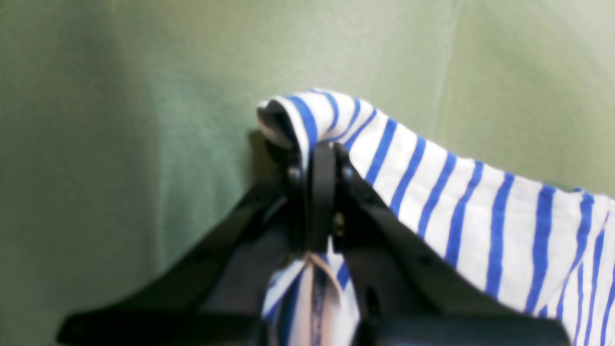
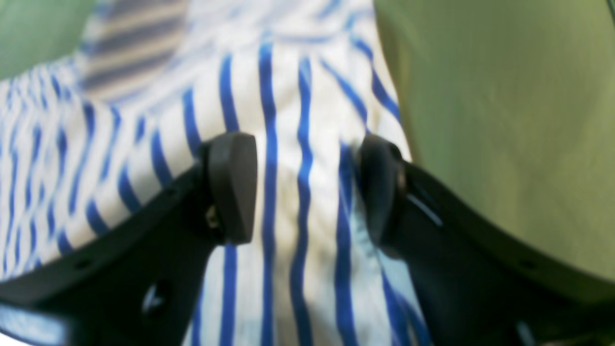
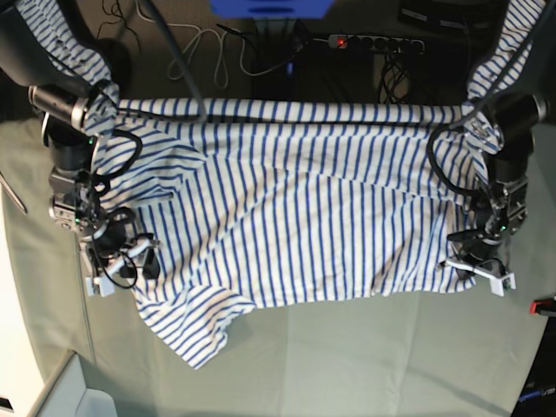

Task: Layout the t-shirt on the table in an organized manner, then fold the t-shirt properly
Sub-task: 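Pull the grasped side edges inward toward the shirt's middle with both grippers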

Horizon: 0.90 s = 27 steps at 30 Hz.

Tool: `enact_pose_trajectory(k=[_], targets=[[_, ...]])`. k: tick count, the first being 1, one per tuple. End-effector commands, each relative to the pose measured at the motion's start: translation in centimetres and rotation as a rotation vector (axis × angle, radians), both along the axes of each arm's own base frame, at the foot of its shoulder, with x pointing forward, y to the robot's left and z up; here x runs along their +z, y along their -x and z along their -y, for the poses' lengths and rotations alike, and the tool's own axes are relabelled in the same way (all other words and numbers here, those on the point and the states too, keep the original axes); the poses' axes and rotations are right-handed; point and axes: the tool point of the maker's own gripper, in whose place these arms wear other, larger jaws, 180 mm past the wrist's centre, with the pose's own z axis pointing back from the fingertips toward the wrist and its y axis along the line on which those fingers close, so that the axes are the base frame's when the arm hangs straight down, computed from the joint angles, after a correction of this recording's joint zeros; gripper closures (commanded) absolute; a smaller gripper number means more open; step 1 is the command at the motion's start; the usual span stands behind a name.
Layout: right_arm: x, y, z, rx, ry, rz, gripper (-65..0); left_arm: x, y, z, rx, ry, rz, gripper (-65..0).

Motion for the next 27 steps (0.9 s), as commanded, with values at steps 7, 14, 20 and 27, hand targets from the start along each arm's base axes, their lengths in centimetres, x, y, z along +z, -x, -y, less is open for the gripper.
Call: enact_pose_trajectory(k=[7,14,20,27], targets=[[1.6,-1.5,0.7,-0.028,0.008,0.057,-34.6,3.0,-1.5,-2.5,0.028,-0.038,0.076,-0.2],[1.6,-1.5,0.6,-0.027,0.006,0.057,-34.3,3.4,-1.3,-3.8,0.040,-0.057,0.078,-0.2],[1.6,-1.5,0.6,-0.027,0.006,0.057,-29.6,4.0,-0.9,-5.5,0.055,-0.083,0.079,-0.2],[1.8,-1.6,0.6,-0.027,0.006,0.062,-6.4,4.0,-0.8,-5.6,0.055,-0.084,0.077,-0.2]])
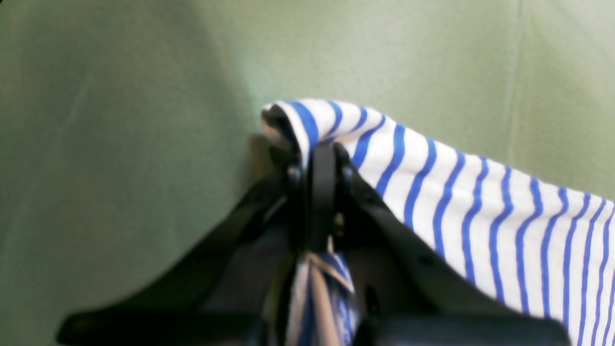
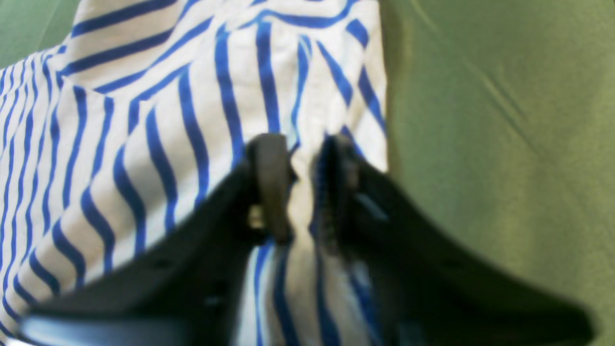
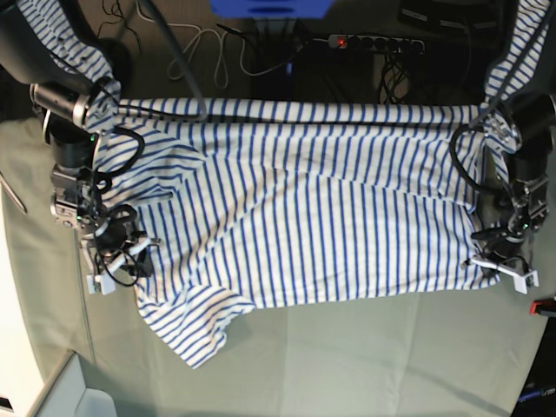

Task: Layout the t-shirt on the table in an organized manner, then fold the t-shirt properly
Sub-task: 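Pull the grasped side edges inward toward the shirt's middle with both grippers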

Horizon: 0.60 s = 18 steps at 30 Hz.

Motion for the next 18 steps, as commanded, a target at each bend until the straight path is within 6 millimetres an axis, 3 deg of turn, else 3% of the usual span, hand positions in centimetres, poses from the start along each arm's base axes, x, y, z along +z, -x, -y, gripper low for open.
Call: enact_pose_trajectory(k=[1,4,8,13,18], targets=[[2.3,-2.0,0.8,-0.025,0.003,0.072,-1.8,2.7,-1.7,-1.2,0.016,-0.024,0.081,-0.2],[2.6,-2.2,0.9,-0.027,0.004,0.081,0.0,2.5,-1.7,-0.8,0.007,-0.015,0.077,-0.2],[5.5,-3.4,2.1,-0.050,0.031,0.194,0.0,2.2,-1.9,0.2,-0.004,0.002,0.078,-0.2],[6.5,-2.3,3.1,-0.062,0.074,0.250,0.0,2.3,-2.1,0.4,0.013,0.038,0.083,-0.2],[6.6,-0.8,3.6,-0.091,0.064,0.275,0.0,5.8,-2.6,-0.6,0.039,0.118,0.124,-0.2]])
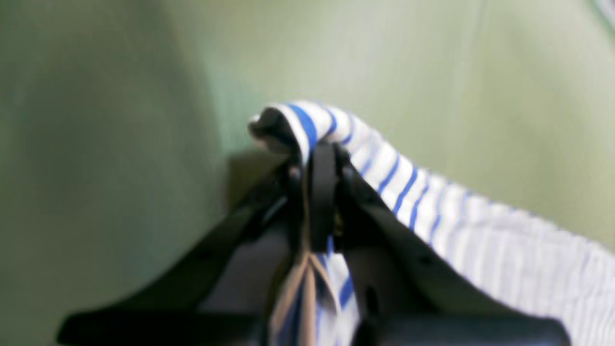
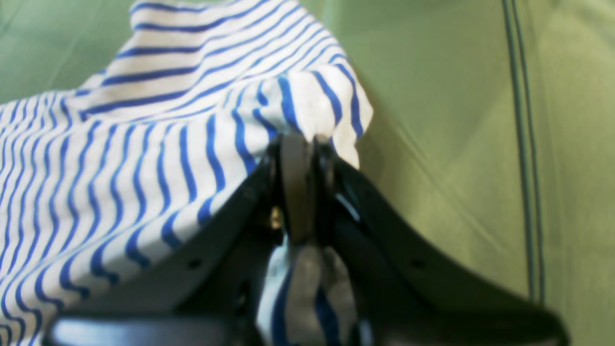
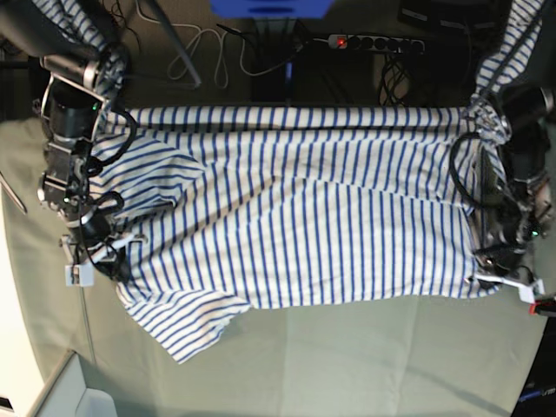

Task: Layout the t-shirt on the table in an organized manner, then fold the t-shirt properly
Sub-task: 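Pull the grasped side edges inward toward the shirt's middle with both grippers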

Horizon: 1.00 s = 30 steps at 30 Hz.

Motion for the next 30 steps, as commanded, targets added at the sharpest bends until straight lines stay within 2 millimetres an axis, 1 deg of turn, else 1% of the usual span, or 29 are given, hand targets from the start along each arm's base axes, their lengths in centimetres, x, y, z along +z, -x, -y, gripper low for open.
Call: enact_pose_trajectory(k=[1,4,5,7,8,10,12,15,17,18,20,23,25,26,28,30], targets=[[2.7,-1.4,1.3,-0.031,0.009,0.090,0.0,3.7,-1.3,-1.5,0.012,-0.031,0.094,-0.2],[2.7,-0.1,1.5,-0.030,0.031,0.100,0.0,7.3,-0.4,-1.4,-0.037,-0.069,0.126,-0.2],[2.7,0.4,1.3,-0.033,0.025,0.107,0.0,8.0,0.2,-0.9,-0.056,-0.074,0.131,-0.2],[3.0,1.3,1.4,-0.047,0.013,0.122,0.0,8.6,1.3,0.3,-0.084,-0.071,0.138,-0.2],[3.1,1.7,1.6,-0.053,0.009,0.128,0.0,8.6,2.0,0.6,-0.098,-0.078,0.131,-0.2],[2.8,2.9,1.8,-0.060,0.006,0.125,0.0,8.0,3.3,1.1,-0.114,-0.089,0.107,-0.2],[2.2,4.1,1.8,-0.065,0.002,0.113,0.0,6.7,4.8,1.2,-0.118,-0.087,0.076,-0.2],[0.8,6.4,1.8,-0.065,0.007,0.079,0.0,4.7,6.6,1.2,-0.118,-0.082,0.028,-0.2],[0.0,7.5,1.8,-0.062,0.008,0.055,0.0,3.8,7.5,1.2,-0.119,-0.081,0.003,-0.2],[-0.3,7.9,1.8,-0.062,0.008,0.046,0.0,3.5,7.8,1.2,-0.120,-0.080,-0.005,-0.2],[-0.5,8.0,1.7,-0.059,0.010,0.037,0.0,3.2,8.1,1.2,-0.119,-0.080,-0.013,-0.2],[-0.6,8.1,1.4,-0.042,0.009,0.031,0.0,3.2,8.1,1.1,-0.120,-0.082,-0.017,-0.2],[-0.4,8.2,0.7,-0.002,-0.014,0.034,-5.8,3.2,8.1,1.1,-0.120,-0.082,-0.017,-0.2],[-0.4,8.2,0.8,-0.003,-0.013,0.036,-10.0,3.2,8.1,1.1,-0.120,-0.081,-0.017,-0.2],[0.5,7.9,1.1,-0.002,0.003,0.057,-19.0,3.4,8.0,1.1,-0.120,-0.082,-0.012,-0.2],[1.5,8.2,1.3,0.004,0.027,0.082,-27.1,3.4,7.9,1.3,-0.125,-0.083,-0.011,-0.2]])
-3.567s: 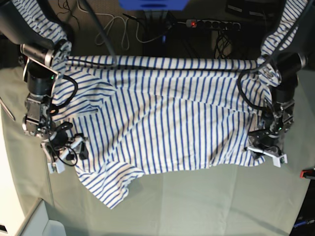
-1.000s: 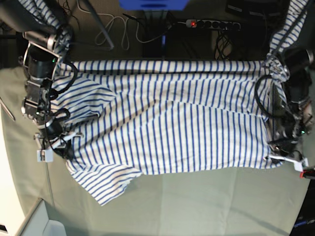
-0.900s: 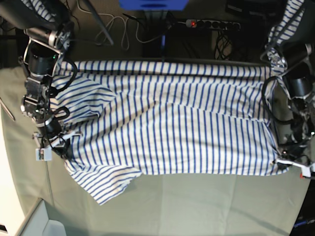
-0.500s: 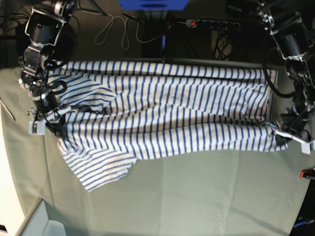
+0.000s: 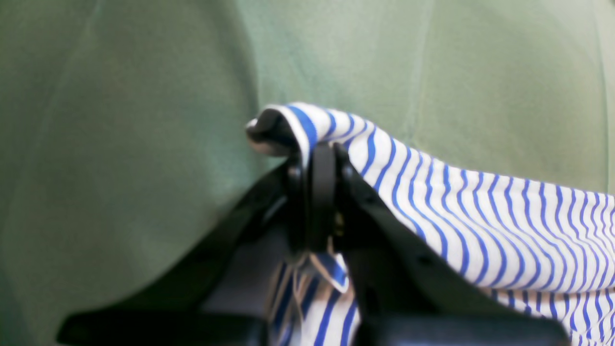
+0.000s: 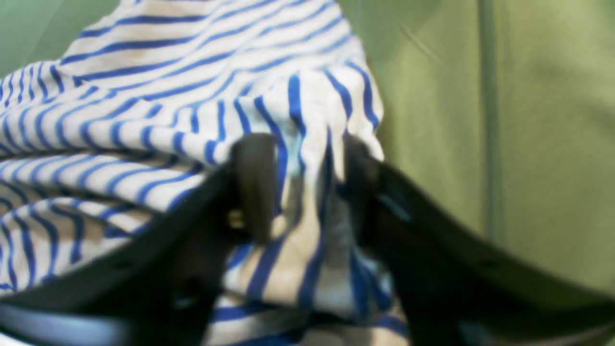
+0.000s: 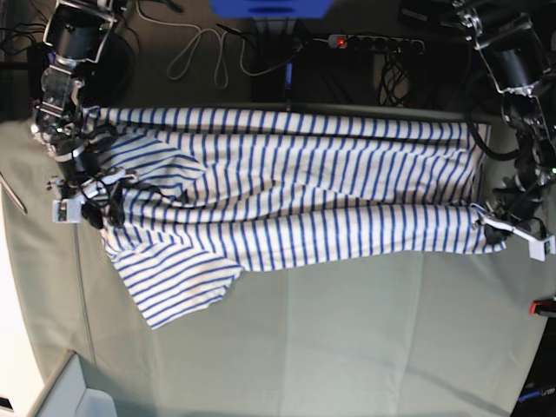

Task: Layout the t-shirt on the table in an organized manner, then fold the t-shirt properly
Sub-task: 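Pull the grasped side edges inward toward the shirt's middle with both grippers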

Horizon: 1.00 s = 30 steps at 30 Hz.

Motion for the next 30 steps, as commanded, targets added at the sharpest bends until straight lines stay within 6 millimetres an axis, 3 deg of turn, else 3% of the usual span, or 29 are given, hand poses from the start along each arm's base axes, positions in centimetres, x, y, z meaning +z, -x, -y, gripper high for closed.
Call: enact_pose_trajectory(k=[1,5,7,12,17,22,25,30], targets=[[3.0,-1.0,0.5,0.018,0.009,0.098,-30.6,2.3,-1.3,-0.7,0.000,-0.023,0.070,-0.2],[5.9,-1.9,0.3,0.032,0.046,0.173,-38.8,2.4,-1.4,-0.7,0.000,-0.023,0.073,-0.2],[7.2,-3.9,0.1,0.034,0.043,0.207,-39.0,2.4,-1.4,-0.7,0.001,-0.023,0.074,-0.1],[5.0,-9.9,0.2,0.032,-0.025,0.063,-39.0,2.4,-1.4,-0.8,0.002,-0.023,0.073,-0.1],[2.8,-14.4,0.3,0.048,-0.100,-0.085,-39.1,2.5,-1.5,-0.7,0.000,-0.023,0.074,-0.1],[2.1,-14.8,0.9,0.020,-0.128,-0.093,-39.2,2.5,-1.5,-0.7,0.001,-0.023,0.078,-0.1],[0.4,-13.7,2.1,-0.030,-0.066,-0.118,-39.2,2.6,-1.5,-0.8,0.001,-0.023,0.081,-0.1],[-1.8,-11.7,1.8,-0.013,-0.037,-0.169,-39.1,2.5,-1.5,-0.5,0.001,-0.017,0.081,-0.1]])
